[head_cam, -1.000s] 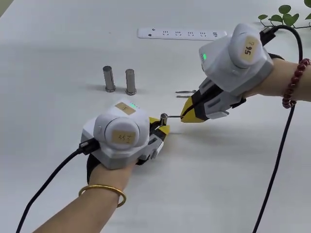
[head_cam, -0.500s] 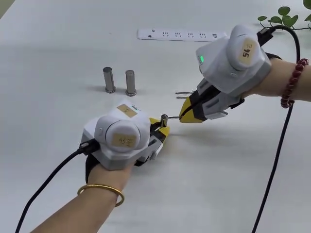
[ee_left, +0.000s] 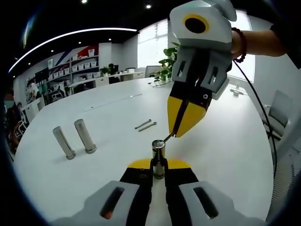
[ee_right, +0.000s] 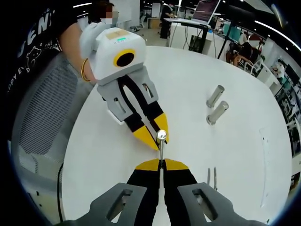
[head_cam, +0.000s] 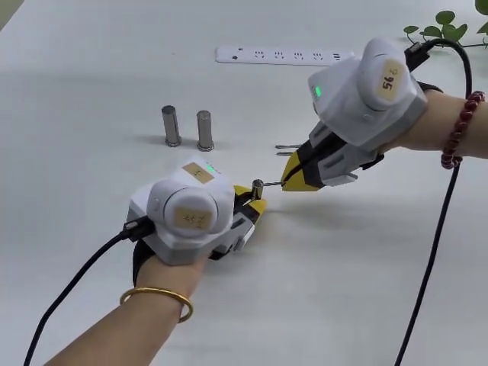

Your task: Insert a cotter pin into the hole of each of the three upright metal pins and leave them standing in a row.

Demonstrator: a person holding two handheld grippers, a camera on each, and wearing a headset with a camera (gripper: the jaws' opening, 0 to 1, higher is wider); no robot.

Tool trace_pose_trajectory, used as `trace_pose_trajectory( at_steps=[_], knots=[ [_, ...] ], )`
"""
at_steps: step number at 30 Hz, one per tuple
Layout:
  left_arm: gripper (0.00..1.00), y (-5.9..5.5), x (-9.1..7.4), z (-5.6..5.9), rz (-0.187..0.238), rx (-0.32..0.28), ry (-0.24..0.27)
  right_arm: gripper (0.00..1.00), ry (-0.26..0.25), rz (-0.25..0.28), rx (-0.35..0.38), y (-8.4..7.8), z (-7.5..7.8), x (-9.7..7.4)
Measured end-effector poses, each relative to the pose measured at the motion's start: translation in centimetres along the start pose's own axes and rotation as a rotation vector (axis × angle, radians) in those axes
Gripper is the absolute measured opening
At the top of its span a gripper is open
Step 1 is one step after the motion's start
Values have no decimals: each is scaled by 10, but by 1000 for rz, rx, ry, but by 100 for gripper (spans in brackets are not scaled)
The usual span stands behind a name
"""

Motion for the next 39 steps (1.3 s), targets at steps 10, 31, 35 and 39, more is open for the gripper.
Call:
trace_pose_trajectory(
  at_steps=[10, 31, 35, 39],
  knots=[
    [5, 0, 0, -1, -2, 20, -19, 0, -7, 14, 3, 0, -2, -1],
    [5, 1, 0, -4, -2, 55, -83, 0, -34, 83, 48, -12, -6, -4],
    [5, 1, 0, -4, -4, 62, -87, 0, -37, 100, 65, -15, -5, -1],
    [5, 1, 1, -4, -5, 62, -88, 0, -38, 123, 70, -14, -5, -1]
  ],
)
Point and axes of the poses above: the centre of the closed fingertips' face, and the gripper's own axes: x roughly forward along the fingers, z roughly to its right, y roughly out of its top, the point moved 7 cm from there along -x, roughly backward along the fingers, and after that the axes turned 6 degrees about -x, right-handed, at the moved point
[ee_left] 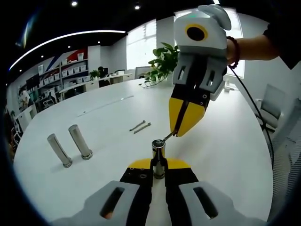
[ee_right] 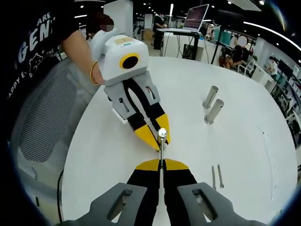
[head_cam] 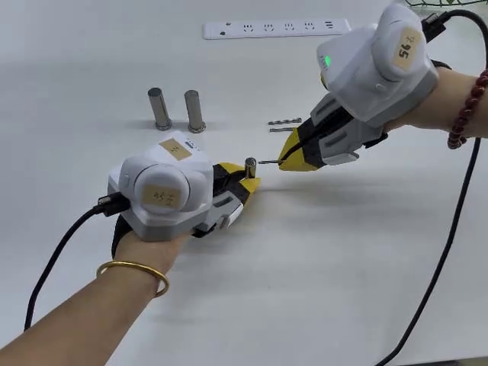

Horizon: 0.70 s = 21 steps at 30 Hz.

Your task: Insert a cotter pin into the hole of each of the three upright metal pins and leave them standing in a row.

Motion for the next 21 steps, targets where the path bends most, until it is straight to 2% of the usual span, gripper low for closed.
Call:
trace_pose_trajectory(
  at_steps=[21],
  knots=[
    [5, -1, 0, 0, -2, 8, -12, 0, 11, -8, -15, 3, 2, 7]
  ],
)
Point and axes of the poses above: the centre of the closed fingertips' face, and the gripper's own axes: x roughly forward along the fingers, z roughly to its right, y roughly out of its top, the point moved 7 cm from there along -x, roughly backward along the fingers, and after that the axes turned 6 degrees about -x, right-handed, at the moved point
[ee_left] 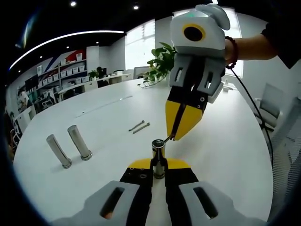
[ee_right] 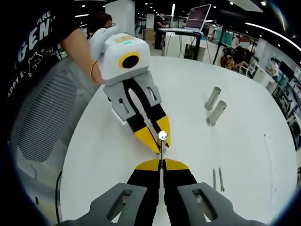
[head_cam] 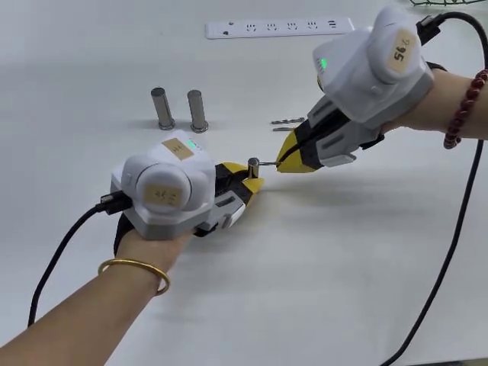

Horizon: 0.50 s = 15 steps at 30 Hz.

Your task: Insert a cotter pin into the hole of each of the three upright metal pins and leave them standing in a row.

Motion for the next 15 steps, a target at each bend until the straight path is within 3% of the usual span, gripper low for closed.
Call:
trace_pose_trajectory(
  at_steps=[15],
  knots=[
    [5, -1, 0, 2, -3, 1, 5, 0, 4, -2, -11, 6, -1, 3]
  ],
)
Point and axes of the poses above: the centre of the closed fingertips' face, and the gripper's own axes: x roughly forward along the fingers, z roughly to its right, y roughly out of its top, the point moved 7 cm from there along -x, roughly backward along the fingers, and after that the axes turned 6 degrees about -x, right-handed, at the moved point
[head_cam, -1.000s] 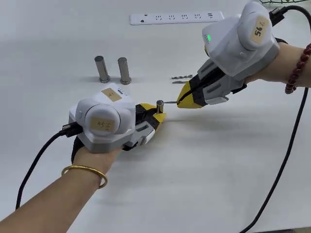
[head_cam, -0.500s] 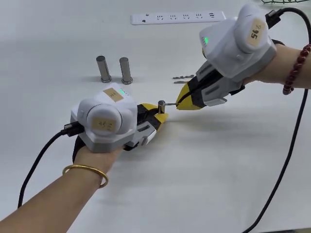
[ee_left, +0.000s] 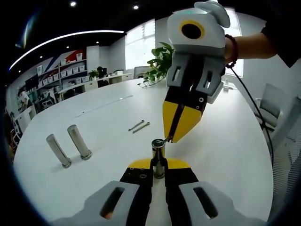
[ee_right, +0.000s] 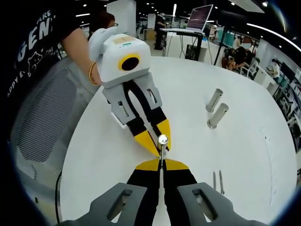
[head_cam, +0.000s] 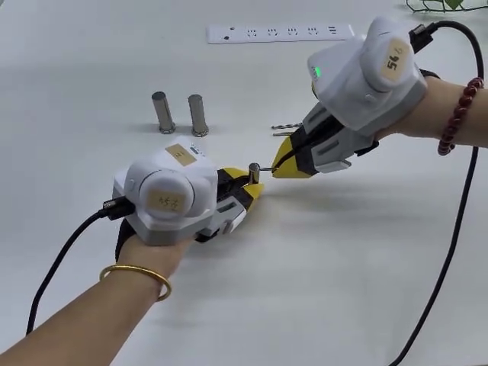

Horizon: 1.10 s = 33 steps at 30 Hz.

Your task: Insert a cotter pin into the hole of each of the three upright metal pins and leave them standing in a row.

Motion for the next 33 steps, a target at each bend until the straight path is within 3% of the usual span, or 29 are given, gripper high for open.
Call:
trace_pose_trajectory(
  at_steps=[17, 33],
  knots=[
    [5, 1, 1, 2, 0, -2, 6, 0, 0, 9, -8, 6, 1, 5],
    [5, 1, 1, 2, 5, -15, 21, 4, -30, 7, 50, 6, 1, 2]
  ],
)
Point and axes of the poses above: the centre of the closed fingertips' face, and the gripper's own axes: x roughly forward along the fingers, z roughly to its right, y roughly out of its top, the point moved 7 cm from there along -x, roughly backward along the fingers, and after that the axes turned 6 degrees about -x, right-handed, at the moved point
